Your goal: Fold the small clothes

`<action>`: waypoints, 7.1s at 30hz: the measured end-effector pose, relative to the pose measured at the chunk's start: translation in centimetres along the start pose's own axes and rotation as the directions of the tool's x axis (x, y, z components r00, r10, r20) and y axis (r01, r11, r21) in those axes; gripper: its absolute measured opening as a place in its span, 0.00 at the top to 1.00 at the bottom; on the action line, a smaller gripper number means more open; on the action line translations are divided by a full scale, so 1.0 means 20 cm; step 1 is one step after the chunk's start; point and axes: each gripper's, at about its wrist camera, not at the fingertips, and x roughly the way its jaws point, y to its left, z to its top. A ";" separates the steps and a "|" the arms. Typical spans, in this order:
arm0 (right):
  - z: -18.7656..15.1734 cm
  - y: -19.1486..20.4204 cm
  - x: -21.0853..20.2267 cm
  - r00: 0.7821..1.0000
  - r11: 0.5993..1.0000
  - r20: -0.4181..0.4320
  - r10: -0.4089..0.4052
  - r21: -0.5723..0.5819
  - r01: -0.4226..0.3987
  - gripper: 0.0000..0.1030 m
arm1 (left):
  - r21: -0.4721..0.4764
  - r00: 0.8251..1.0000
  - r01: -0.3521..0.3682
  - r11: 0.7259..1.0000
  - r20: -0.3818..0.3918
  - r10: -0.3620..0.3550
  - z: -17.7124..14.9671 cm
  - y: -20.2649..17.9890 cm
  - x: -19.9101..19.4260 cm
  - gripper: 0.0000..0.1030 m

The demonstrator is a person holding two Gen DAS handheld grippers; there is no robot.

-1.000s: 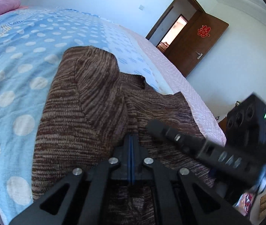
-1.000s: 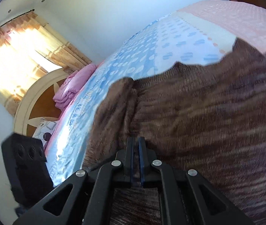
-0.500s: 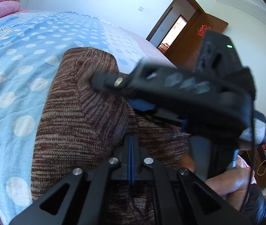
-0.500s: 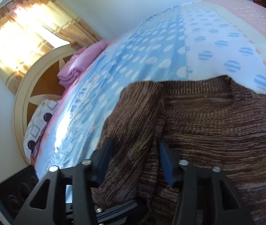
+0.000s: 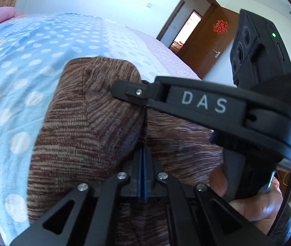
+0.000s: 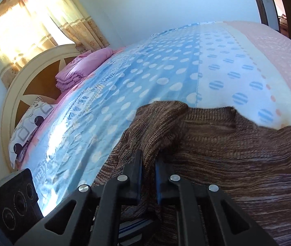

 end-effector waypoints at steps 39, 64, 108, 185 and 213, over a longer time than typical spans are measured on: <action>-0.27 -0.65 -0.63 0.996 0.959 0.085 -0.011 0.283 -0.014 0.47 | 0.202 0.984 0.159 0.966 -0.117 -0.137 -0.05 -0.31 -0.13 0.75; -0.37 -0.36 -0.39 0.997 0.976 0.069 0.019 0.217 -0.033 0.75 | -0.099 0.995 -0.093 0.991 0.018 0.095 0.13 0.19 -0.08 0.50; 0.00 -0.83 -0.40 0.949 0.949 -0.012 -0.314 -0.008 0.314 1.00 | -0.076 0.935 -0.349 0.934 0.038 0.353 0.06 0.00 0.16 0.00; -0.68 -0.45 -0.94 0.973 0.971 0.053 -0.224 0.097 0.218 0.79 | 0.237 0.948 -0.261 0.936 -0.118 0.294 -0.12 -0.27 0.00 0.00; -0.81 -0.26 -0.90 0.988 0.968 0.134 -0.072 0.247 0.037 0.99 | 0.103 0.961 -0.262 0.959 -0.066 0.270 -0.12 -0.15 -0.12 0.00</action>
